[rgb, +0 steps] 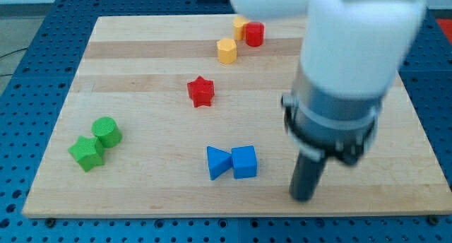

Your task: Move the blue triangle below to the red star

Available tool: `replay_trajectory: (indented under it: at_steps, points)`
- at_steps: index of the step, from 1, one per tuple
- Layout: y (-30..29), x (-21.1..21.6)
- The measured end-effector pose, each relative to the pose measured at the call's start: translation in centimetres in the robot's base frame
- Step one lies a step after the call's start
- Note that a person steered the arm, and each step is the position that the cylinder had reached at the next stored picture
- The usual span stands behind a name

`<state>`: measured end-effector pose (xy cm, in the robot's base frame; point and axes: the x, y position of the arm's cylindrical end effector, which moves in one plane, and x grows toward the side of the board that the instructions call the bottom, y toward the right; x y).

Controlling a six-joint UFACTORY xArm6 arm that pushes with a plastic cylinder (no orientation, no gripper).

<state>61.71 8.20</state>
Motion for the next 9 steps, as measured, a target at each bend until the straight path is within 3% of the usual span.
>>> replay_trajectory:
  at_steps: [2,4,6,7,8,9]
  points:
    - [-12.3,-3.0]
    - [-11.3,-6.4]
    - [-6.1,-11.1]
    - [-11.3,-13.9]
    - [-9.9,-11.6]
    - [-3.8,-11.1]
